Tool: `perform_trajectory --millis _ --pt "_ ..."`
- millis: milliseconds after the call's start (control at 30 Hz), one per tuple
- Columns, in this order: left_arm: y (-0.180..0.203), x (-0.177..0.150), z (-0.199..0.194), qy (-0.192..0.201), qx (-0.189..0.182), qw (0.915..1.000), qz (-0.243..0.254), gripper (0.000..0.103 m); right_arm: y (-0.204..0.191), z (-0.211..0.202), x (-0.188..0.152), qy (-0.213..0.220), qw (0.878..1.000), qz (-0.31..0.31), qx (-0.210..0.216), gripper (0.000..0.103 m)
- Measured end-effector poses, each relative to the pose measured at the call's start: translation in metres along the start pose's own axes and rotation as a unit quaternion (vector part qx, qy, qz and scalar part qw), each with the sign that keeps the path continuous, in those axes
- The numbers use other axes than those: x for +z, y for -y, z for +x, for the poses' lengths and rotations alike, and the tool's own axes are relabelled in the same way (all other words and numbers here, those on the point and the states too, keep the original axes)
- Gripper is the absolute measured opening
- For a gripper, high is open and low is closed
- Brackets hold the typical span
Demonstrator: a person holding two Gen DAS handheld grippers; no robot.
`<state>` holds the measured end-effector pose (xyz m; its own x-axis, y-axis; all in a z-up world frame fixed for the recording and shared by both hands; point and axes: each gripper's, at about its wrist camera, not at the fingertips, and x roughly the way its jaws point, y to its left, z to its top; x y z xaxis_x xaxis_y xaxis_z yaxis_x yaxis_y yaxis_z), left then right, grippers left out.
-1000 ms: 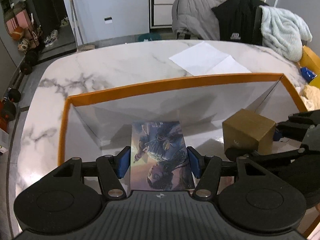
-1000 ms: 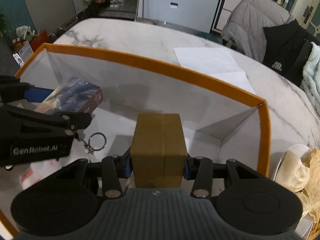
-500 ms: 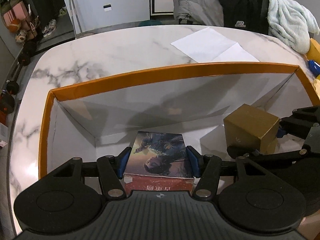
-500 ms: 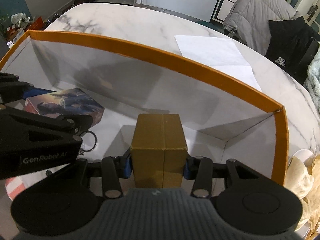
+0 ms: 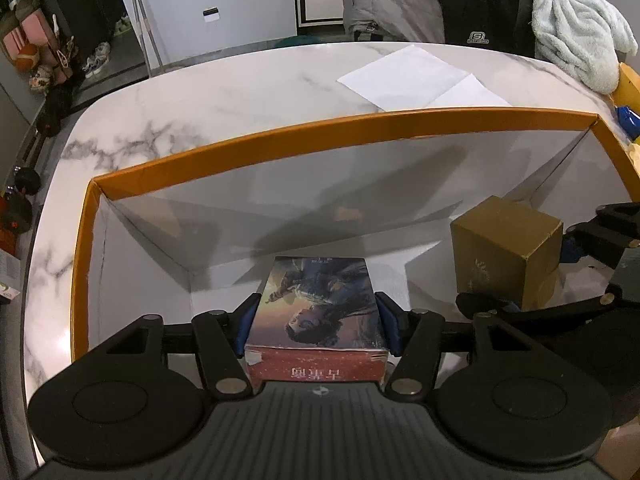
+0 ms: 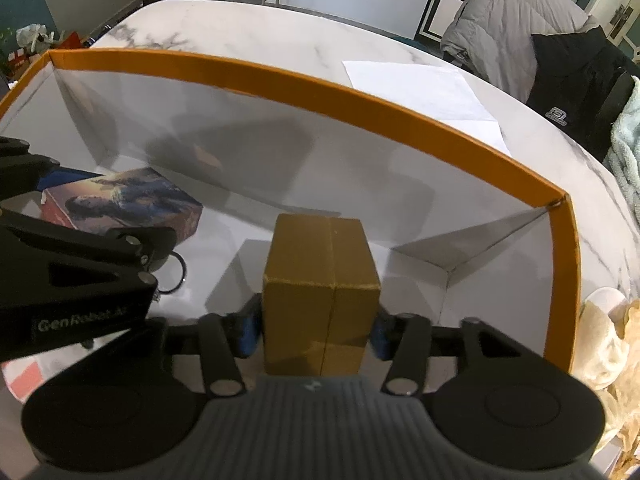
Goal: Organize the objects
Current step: 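Carry the book and cardboard box over the orange box and lower them inside, then open both grippers to release the book and cardboard box in the box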
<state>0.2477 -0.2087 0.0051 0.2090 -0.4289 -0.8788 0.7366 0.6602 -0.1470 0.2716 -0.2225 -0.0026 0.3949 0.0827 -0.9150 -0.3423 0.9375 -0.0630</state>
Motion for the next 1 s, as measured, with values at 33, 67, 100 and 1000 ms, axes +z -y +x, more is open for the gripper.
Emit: perform_trajectory --millis 33,67,100,1000 --pt "-0.001 0.000 0.000 0.000 0.002 1.0000 -0.003 0.077 0.000 0.000 -0.001 0.002 1.000 -0.001 -0.002 0.064" --pt "-0.002 0.000 0.000 -0.001 0.004 1.0000 -0.006 0.078 0.000 0.000 -0.001 0.002 1.000 -0.001 -0.004 0.067" --pt "-0.002 0.000 0.001 -0.002 0.002 1.0000 -0.009 0.079 0.003 0.003 0.002 0.002 1.000 -0.001 -0.005 0.068" --pt "0.004 -0.008 -0.029 0.029 0.017 0.9994 -0.013 0.086 0.009 -0.009 0.003 0.010 1.000 -0.007 -0.023 0.084"
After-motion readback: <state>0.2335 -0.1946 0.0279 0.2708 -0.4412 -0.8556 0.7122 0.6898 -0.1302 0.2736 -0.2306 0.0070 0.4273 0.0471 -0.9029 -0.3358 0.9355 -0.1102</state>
